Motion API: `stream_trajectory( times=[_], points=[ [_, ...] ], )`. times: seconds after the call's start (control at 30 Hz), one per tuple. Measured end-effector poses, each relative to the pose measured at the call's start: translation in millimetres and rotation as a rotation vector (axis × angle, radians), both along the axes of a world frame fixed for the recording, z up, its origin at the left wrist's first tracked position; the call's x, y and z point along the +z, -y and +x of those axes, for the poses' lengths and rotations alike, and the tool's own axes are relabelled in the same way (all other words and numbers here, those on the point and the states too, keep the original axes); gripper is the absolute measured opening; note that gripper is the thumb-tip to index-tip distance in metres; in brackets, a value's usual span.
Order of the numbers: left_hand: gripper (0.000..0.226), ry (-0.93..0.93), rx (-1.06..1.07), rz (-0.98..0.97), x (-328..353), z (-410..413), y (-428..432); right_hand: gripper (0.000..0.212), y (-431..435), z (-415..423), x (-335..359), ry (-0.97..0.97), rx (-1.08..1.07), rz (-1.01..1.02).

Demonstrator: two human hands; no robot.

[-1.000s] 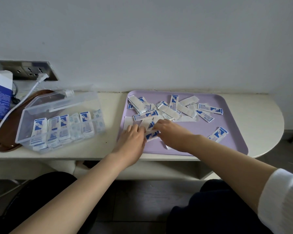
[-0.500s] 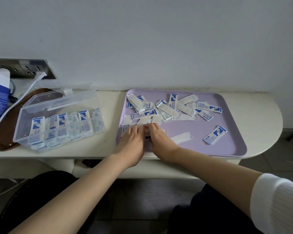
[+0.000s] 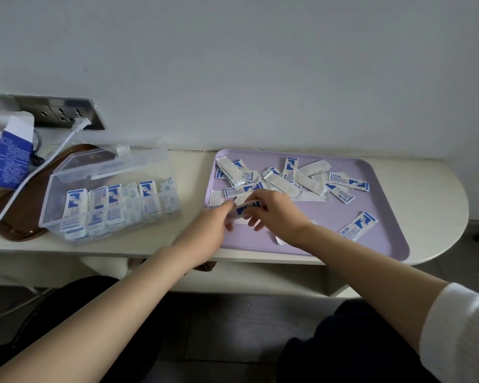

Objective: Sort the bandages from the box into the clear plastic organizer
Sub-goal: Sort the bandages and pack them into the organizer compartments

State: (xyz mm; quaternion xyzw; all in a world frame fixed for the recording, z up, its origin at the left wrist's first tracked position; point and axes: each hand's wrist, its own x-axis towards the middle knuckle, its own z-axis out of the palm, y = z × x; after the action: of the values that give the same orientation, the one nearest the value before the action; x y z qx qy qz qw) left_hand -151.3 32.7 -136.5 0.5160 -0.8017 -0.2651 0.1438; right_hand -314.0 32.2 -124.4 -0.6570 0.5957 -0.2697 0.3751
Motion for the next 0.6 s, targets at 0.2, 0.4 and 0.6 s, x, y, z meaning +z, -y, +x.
stream_trajectory(
  times=[0.2,0.4,0.6],
  points=[
    [0.033,-0.268,0.114,0.109,15,20,-2,0.008,1,10,11,0.267,-0.041,0.067],
    [0.027,-0.027,0.067,0.150,21,40,-16,0.013,-9,36,7,0.022,0.095,0.034],
    [0.015,0.019,0.065,0.223,30,63,-29,0.030,-23,79,-2,-0.268,0.308,-0.068]
  ],
)
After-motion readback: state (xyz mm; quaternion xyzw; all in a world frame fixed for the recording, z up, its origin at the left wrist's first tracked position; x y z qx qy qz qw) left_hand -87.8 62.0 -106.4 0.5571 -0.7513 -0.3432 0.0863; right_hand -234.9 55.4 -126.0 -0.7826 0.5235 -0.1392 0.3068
